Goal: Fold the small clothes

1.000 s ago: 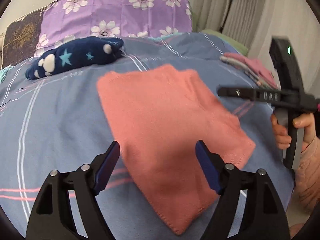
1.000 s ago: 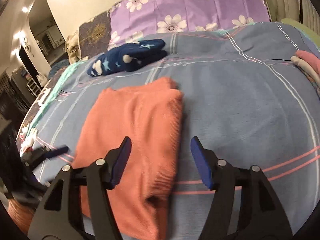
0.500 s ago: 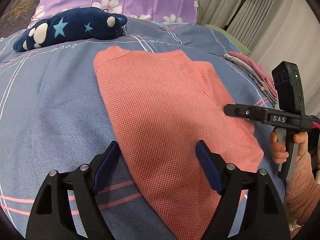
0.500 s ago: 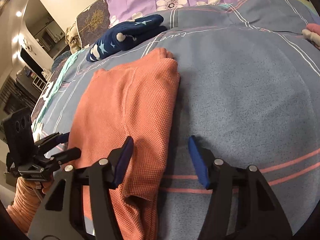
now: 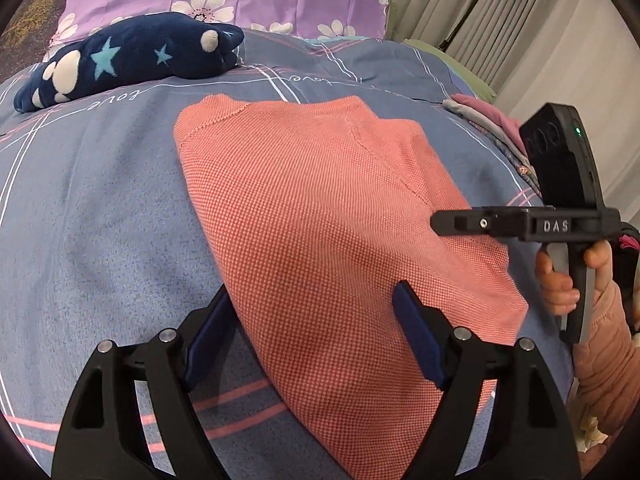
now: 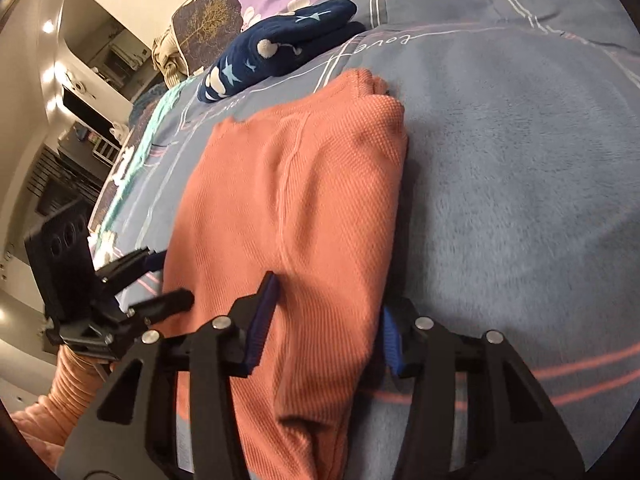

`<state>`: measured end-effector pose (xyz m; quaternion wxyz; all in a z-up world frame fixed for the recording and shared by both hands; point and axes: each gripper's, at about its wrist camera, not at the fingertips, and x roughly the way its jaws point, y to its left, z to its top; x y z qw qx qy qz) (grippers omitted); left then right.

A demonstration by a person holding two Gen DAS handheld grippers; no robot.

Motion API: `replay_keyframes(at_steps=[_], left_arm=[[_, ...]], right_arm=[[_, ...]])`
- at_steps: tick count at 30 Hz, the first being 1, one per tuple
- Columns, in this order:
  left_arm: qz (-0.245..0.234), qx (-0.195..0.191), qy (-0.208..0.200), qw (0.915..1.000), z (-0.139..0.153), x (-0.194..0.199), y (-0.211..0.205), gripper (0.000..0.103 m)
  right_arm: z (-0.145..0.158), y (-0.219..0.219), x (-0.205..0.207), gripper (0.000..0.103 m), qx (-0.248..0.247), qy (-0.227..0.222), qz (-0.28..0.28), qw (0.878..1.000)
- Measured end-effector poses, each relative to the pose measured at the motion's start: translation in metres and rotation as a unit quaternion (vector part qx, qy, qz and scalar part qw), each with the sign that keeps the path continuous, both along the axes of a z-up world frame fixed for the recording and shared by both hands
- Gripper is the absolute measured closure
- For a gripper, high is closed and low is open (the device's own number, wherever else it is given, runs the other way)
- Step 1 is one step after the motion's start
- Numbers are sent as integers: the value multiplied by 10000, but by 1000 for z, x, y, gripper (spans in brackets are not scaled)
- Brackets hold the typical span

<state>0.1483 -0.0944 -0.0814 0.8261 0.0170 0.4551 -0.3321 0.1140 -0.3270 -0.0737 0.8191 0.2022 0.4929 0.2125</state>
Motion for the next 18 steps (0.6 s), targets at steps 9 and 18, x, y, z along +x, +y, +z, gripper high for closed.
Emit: replay_keyframes(at_steps=[9,18], left_arm=[[-45,-171,100,9998,-3,12,-2,19],[36,-373,57,9993,-5,18,0,27]], right_arm=[[-5,-7,12,53,444,-26,189,9988],[-4,2,13,55,395,-265,219,9986]])
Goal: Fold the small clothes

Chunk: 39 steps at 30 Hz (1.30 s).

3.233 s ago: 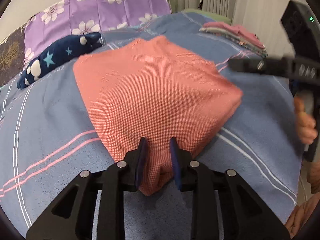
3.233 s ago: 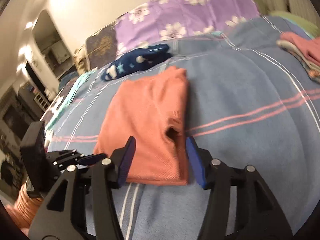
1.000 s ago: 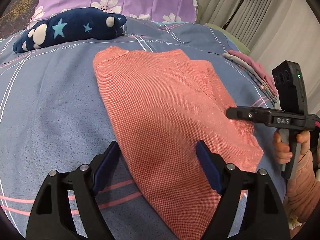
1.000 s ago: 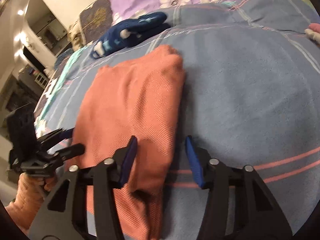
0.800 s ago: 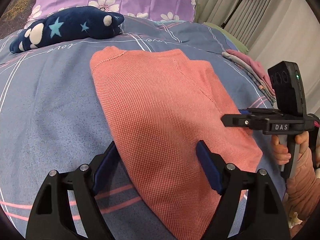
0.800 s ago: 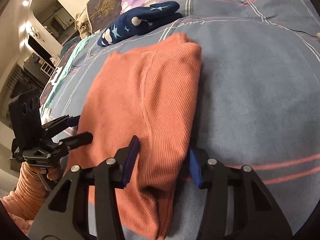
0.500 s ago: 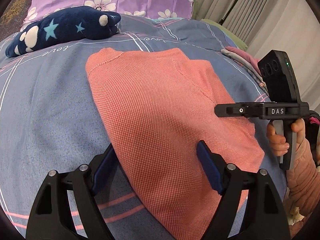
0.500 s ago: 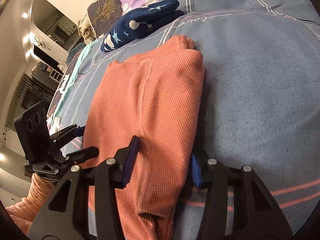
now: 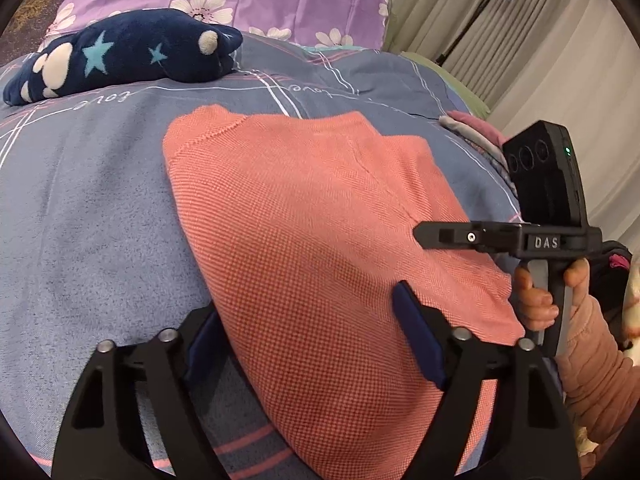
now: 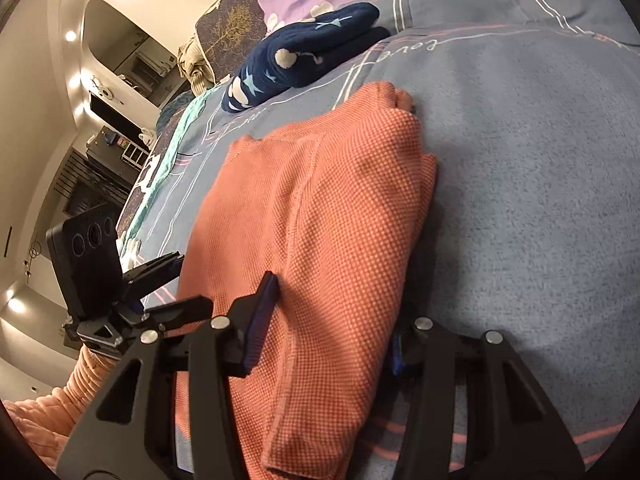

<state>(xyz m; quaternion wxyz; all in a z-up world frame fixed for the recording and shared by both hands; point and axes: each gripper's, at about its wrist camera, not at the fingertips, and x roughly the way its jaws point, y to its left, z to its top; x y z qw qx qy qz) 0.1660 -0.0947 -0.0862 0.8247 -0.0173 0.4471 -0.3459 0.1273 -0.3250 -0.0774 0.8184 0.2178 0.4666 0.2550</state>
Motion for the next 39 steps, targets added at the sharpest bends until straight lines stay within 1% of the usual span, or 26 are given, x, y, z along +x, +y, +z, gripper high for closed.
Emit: replay_keyframes(at_steps=[2,7,9,12,13,16,18,19,21,22,24,25,26,27,29,30,31,33,35,39], left_arm=[[22,42,-46,10000,0,-1,0,30],[69,92,-87,9999,2,-4,1,33],[95,131,-91,9998,3,-7,3,34],[62,258,-163,9995,6,-16,6,34],[50,263,-160,9995,5,-17,7,34],[44,217,-76,9997,3,-12,7,34],[74,170,-34,9998,1,-7,4,34],[84,165,-27,9998,0,-4,2,33],[91,168,-24,9998,-1,-2,0,33],[84,178,-31,9998,0,-3,-1,33],[75,211,-61,9997,1,-3,-2,35],[95,229,-95,9996,2,-3,-2,42],[137,251,-144,9995,4,-5,-2,51],[164,272,-188,9993,6,-6,-2,54],[197,392,-448,9980,15,-14,-5,67],[183,472,-620,9968,21,-20,-8,70],[164,501,-706,9961,25,-24,-9,72],[139,543,-909,9943,33,-32,-11,73],[113,561,-1120,9921,42,-42,-11,74],[89,415,-1380,9895,62,-56,-8,75]], right_arm=[[0,0,-2,55,-20,-4,-20,10000],[4,-2,-11,57,-173,22,-94,9998],[9,-6,-18,59,-293,12,-195,9994],[13,-14,-24,57,-609,-87,-380,9974],[12,-15,-23,57,-617,-70,-363,9974],[5,-13,-16,51,-423,39,-356,9985],[1,-3,-10,42,-227,-1,-9,9997],[1,3,-8,41,-208,-52,172,9996],[2,11,-5,41,-279,-106,246,9993],[2,13,-4,42,-286,-106,229,9993],[3,13,-1,56,-276,-96,136,9995],[3,12,-1,61,-238,-81,99,9996],[4,10,-1,71,-148,-68,41,9999],[7,10,-3,77,-132,-101,5,9999],[16,16,-10,79,-360,-287,-34,9989],[22,20,-14,79,-533,-403,-43,9978],[29,25,-19,80,-725,-548,-52,9958],[38,30,-26,80,-901,-739,-80,9932],[50,32,-36,80,-958,-951,-129,9908],[74,31,-54,80,-1005,-1327,-248,9857]])
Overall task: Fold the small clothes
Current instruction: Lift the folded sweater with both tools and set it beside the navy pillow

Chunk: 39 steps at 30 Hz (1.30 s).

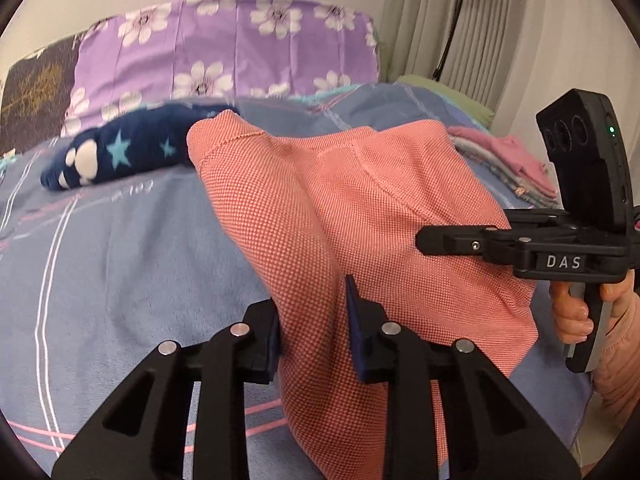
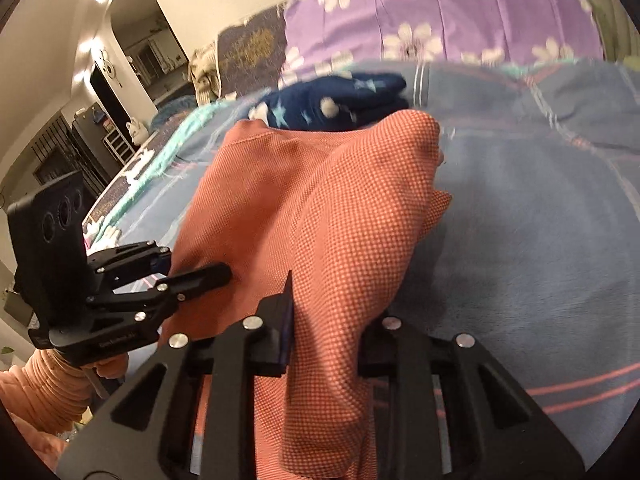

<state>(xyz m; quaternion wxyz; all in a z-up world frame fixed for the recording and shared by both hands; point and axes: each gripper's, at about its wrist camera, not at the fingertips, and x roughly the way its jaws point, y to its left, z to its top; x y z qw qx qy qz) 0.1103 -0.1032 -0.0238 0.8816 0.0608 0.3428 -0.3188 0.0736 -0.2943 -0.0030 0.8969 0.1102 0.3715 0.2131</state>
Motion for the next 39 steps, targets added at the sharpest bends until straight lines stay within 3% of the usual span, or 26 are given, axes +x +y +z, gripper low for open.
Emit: replay_keyframes(at_steps=[6,19,28,33,39], left_arm=[[-166,-150,-390,9990,36,-8,-11,76],[-586,-148,-1112,9920,103,6,-63,77],[-663,-130,-1298,9892,137,52,-107,78],[-617,90,-1602,9851,147,86,-133,79],[-587,122,-1660,9843,149,135,-158,79]], right_arm=[[40,-6,-20,80,-229,-600,-151,9978],[100,-53,-14,80,-305,-1209,-770,9892],[131,-92,34,80,-289,-1436,-1142,9826],[138,-111,75,80,-234,-1480,-1320,9799],[137,-131,119,80,-135,-1472,-1552,9768]])
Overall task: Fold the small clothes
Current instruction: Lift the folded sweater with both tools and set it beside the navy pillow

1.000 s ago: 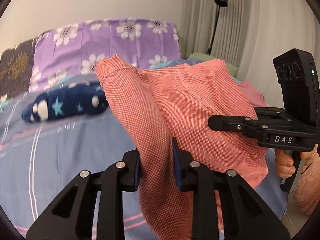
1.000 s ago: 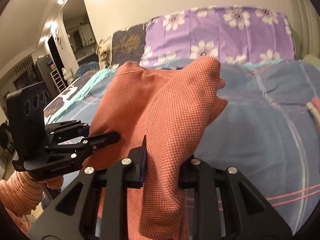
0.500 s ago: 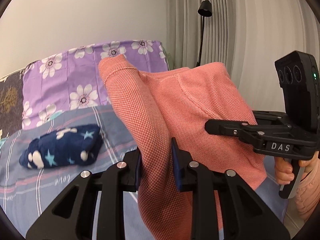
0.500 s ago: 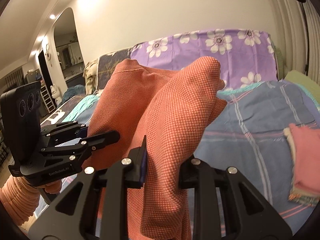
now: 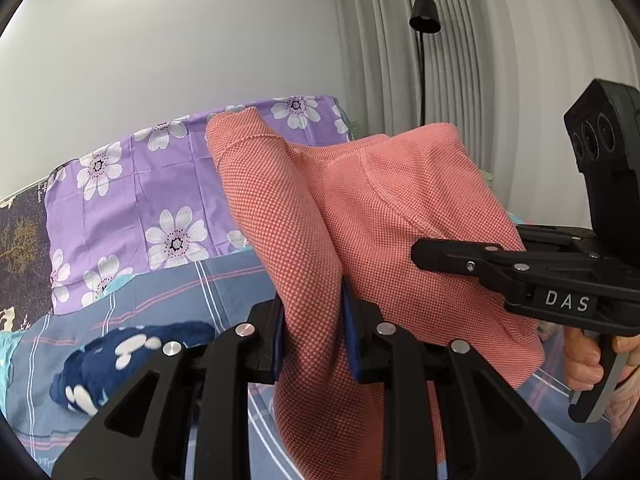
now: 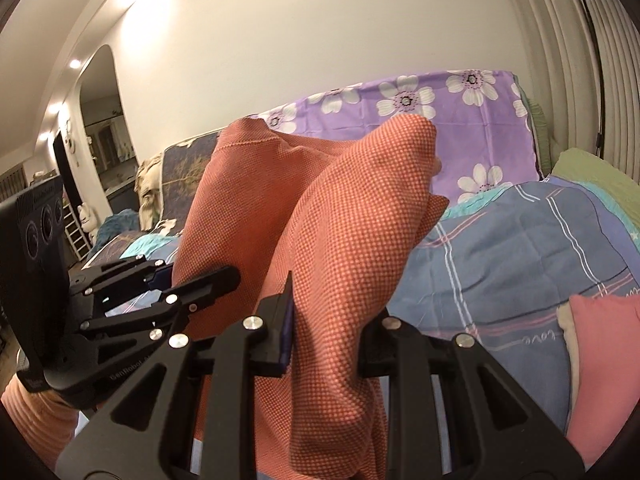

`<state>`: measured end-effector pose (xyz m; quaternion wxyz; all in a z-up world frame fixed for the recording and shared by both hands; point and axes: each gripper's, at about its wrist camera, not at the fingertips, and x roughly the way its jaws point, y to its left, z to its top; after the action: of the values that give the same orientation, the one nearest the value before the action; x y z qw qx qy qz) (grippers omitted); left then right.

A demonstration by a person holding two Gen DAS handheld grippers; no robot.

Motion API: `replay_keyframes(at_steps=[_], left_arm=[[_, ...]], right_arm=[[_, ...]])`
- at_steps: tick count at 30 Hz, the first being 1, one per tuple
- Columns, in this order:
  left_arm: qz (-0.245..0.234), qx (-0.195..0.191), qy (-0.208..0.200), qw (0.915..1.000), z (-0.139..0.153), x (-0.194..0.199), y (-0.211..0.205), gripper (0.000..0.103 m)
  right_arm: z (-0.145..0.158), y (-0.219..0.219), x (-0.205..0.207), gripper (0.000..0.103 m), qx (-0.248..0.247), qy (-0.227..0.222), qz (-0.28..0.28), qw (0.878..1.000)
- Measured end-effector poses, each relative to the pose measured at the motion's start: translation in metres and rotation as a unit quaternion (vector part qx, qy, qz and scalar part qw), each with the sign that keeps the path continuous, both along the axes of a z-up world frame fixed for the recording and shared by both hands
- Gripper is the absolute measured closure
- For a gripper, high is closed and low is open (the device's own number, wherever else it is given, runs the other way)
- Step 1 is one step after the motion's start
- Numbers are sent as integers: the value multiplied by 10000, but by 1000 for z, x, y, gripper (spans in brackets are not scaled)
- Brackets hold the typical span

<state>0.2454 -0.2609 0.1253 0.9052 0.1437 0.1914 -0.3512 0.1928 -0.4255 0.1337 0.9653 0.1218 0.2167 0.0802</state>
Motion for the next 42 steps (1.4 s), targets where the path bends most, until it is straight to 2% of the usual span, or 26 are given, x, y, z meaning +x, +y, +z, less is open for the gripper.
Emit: replay_keyframes(at_steps=[5,9,15,16,18,20,22,23,24,26,28,31,33,35,39,41,42], left_arm=[[131,216,-53,9997,-17,35,-24,79],[216,261,68,9994,-36,61,-35,79],[490,562,83,9972,-76,104,-61,79],[590,655,130,9960,-85,111,-63,76],[880,956,401,9907,-116,128,-65,70],[1040,1278,716,9837,-147,137,-62,66],[1096,1739,948,9740,-185,141,-57,65],[1092,1890,961,9711,-200,138,-53,64],[1098,1823,808,9737,-206,132,-47,63],[1070,1751,770,9757,-199,126,-42,63],[1051,1848,766,9741,-200,118,-39,63],[932,2033,569,9730,-200,99,-34,63],[879,2010,544,9741,-199,86,-30,62],[865,1863,624,9767,-196,75,-20,55],[891,1461,943,9807,-187,56,10,43],[839,1370,1093,9809,-184,43,17,38],[848,1216,1029,9836,-178,29,24,37]], right_arm=[[-19,-16,45,80,-7,196,-184,9996],[-38,-25,70,80,29,297,-350,9989],[-76,-29,107,79,-216,334,-677,9969],[-87,-32,114,77,-207,439,-738,9961],[-117,-40,131,65,-120,908,-1005,9907],[-152,-49,137,64,-19,1357,-1238,9830],[-183,-54,136,64,102,1742,-1237,9769],[-202,-57,135,64,209,2040,-1194,9714],[-216,-62,133,63,407,2209,-1157,9676],[-224,-73,120,63,930,2015,-1169,9680],[-222,-75,115,63,1024,2035,-1256,9656],[-214,-60,110,60,412,2104,-1416,9664],[-209,-50,104,54,100,2151,-1487,9651],[-207,-45,88,51,-70,2121,-1516,9654],[-205,-42,50,47,-14,2067,-1529,9664],[-202,-31,30,43,-312,2028,-1482,9674],[-200,-24,20,41,-480,2009,-1457,9675]])
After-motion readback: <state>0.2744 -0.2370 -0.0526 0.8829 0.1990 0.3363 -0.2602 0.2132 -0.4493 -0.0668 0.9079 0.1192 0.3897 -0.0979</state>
